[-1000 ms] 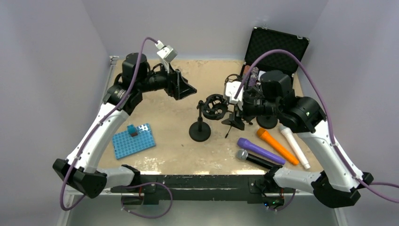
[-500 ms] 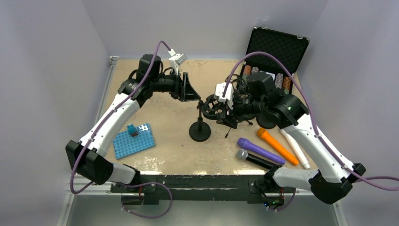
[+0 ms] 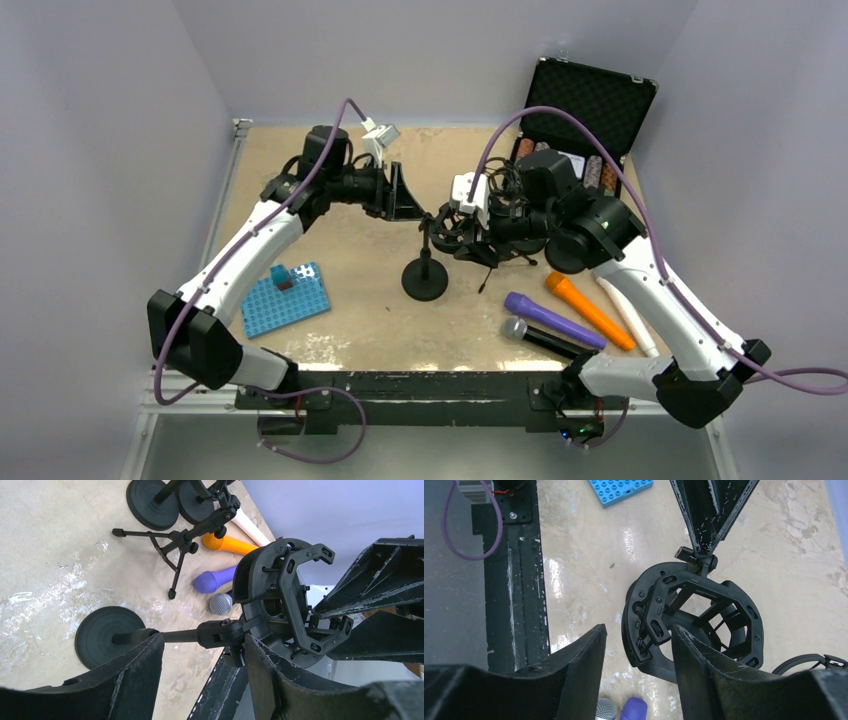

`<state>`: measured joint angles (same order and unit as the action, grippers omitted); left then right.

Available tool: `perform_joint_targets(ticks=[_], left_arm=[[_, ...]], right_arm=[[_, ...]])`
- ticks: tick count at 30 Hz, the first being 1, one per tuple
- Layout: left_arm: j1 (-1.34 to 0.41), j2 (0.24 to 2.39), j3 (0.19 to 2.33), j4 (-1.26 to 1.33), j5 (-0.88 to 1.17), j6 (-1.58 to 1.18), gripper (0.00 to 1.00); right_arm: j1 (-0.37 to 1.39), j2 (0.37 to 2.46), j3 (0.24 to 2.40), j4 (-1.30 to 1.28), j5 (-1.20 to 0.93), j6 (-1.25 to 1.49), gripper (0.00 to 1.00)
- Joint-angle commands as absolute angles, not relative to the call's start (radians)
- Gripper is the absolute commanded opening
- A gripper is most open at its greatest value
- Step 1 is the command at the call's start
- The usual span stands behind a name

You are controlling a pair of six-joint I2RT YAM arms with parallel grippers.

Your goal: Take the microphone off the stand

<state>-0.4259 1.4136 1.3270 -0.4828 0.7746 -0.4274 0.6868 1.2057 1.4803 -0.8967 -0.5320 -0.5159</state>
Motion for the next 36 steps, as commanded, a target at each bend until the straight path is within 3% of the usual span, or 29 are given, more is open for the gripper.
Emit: perform_joint_targets(ticks=[1,11,21,36], left_arm=[[-0.422,1.429,1.339,-0.426,0.789,-0.464,0.64],[-0.422,1.469,1.349,-0.422,0.789,-0.474,0.63],[-0.422,1.485,1.327,-0.502,0.694,-0.441,0.63],[-0.422,1.511,1.239,-0.59,0.524,-0.407,0.62]], right_arm=[[0.687,1.211,1.483,-0.86,-0.564,-0.501,0.52],[0.687,1.234,1.465,-0.848,-0.553,-0.498,0.44],[0.688,1.259,1.455,-0.829,-0.566,-0.488,0.27],[0.687,1.279,1.422,-0.802,-0.548,-0.483,0.18]])
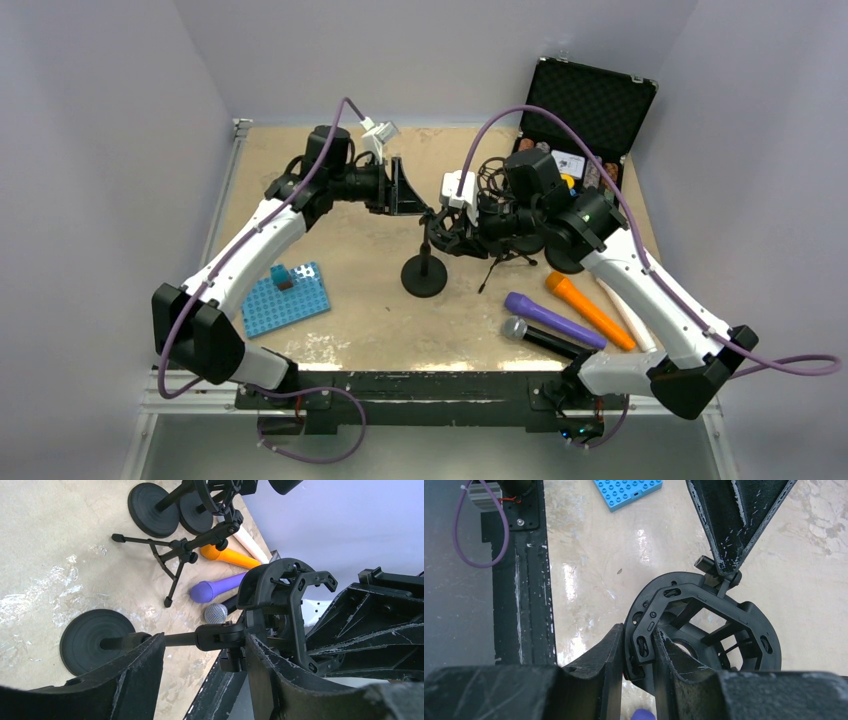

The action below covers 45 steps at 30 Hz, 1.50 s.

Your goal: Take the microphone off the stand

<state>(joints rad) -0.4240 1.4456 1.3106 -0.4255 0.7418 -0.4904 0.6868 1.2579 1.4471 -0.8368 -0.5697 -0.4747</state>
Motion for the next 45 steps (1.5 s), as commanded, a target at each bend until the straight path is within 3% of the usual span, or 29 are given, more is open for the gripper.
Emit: perform_joint_targets(ticks=[1,13,45], left_arm=[[-0.422,1.512,1.23,-0.592,0.515,-0.401,0.62],[-0.422,1.558,1.109,-0.588,0.449,-0.37,0.62],[-0.422,1.652,1.046,-0.579,0.377,-0.283,0.61]], right_arm=[[0.687,1.278,1.421,-0.8,-0.548,-0.483,0.17],[0.688,1.284,1.414,-0.794,-0.553,-0.467,0.17],[0.688,1.328,1.335,-0.755,-0.573,-0.412,0.12]])
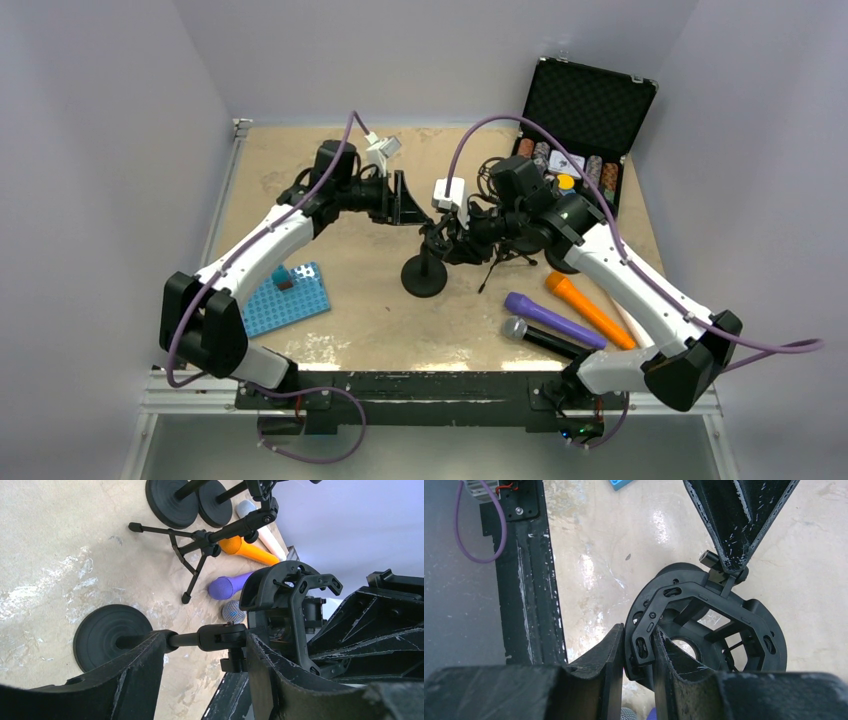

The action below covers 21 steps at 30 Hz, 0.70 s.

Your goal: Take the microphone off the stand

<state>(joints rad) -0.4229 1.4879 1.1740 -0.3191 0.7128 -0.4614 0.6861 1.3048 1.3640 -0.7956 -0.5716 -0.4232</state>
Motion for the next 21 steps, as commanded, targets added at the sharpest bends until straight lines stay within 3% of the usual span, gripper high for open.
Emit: perform_joint_targets(ticks=[1,21], left_arm=[[-0.422,1.656,1.048,-0.579,0.376,-0.282,0.61],[-0.42,1.738,1.048,-0.599,0.359,-0.287,0.57]], right_arm=[[0.687,1.33,1.333,-0.755,-0.572,-0.411,0.12],[0.687,1.429,1.379,-0.756,-0.557,-0.411,0.1]])
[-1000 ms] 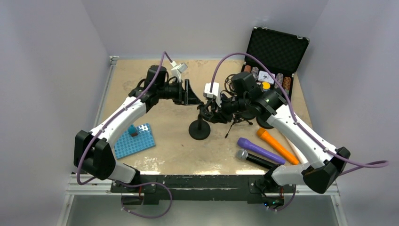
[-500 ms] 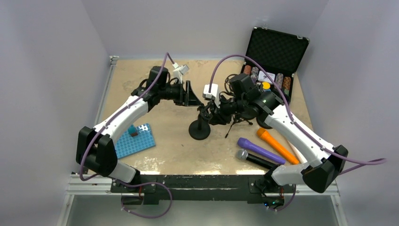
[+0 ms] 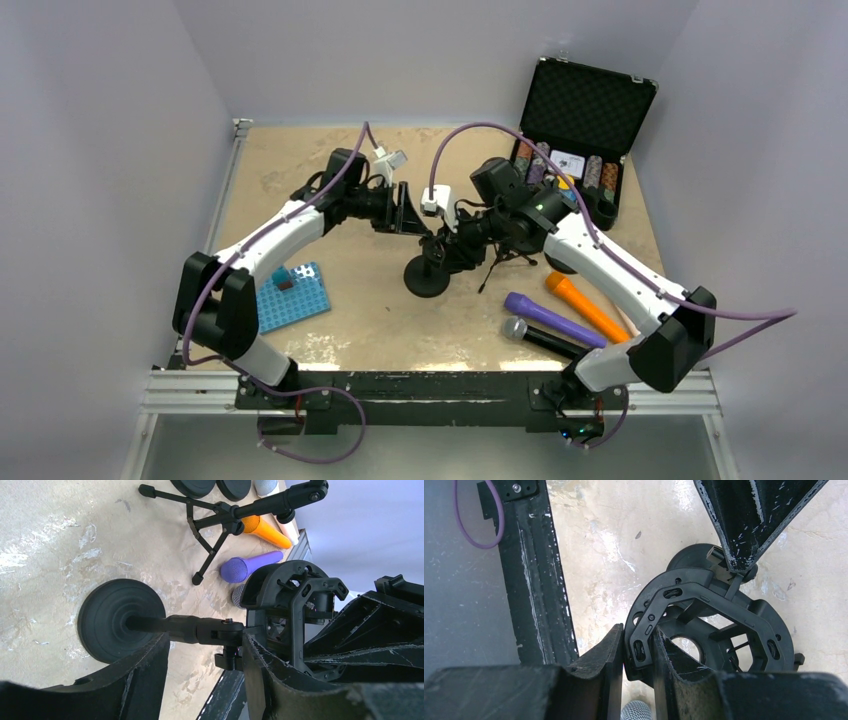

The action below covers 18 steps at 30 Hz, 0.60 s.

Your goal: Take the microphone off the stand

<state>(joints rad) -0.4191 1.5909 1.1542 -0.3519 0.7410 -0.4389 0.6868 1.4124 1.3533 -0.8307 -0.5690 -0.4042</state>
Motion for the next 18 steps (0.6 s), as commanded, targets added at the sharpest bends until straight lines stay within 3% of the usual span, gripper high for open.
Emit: perform_joint_targets(ticks=[1,3,5,8,18], left_arm=[[-0.42,1.738,1.051,-0.599,0.36,-0.284,0.57],[-0.42,1.728,1.06,-0.601,0.365,-0.272,0.59],[-0.42,1.708,1.08,-0.612,0.356,-0.27,0.67],[-0.417,1.682,1.156,-0.658,0.349,-0.247,0.75],[-0.385,1.604,1.469,-0.785,0.336,-0.227,0.84]], right_arm=[[0.688,1.431,1.382,-0.755,-0.553,-0.411,0.1],[0.688,1.431,1.388,-0.749,-0.539,-0.411,0.08],[0.689,1.431,1.397,-0.736,-0.506,-0.41,0.0],[0.687,1.432,1.408,-0.712,-0.448,-0.4,0.0],[0.687,1.417,1.461,-0.665,-0.232,-0.467,0.0]])
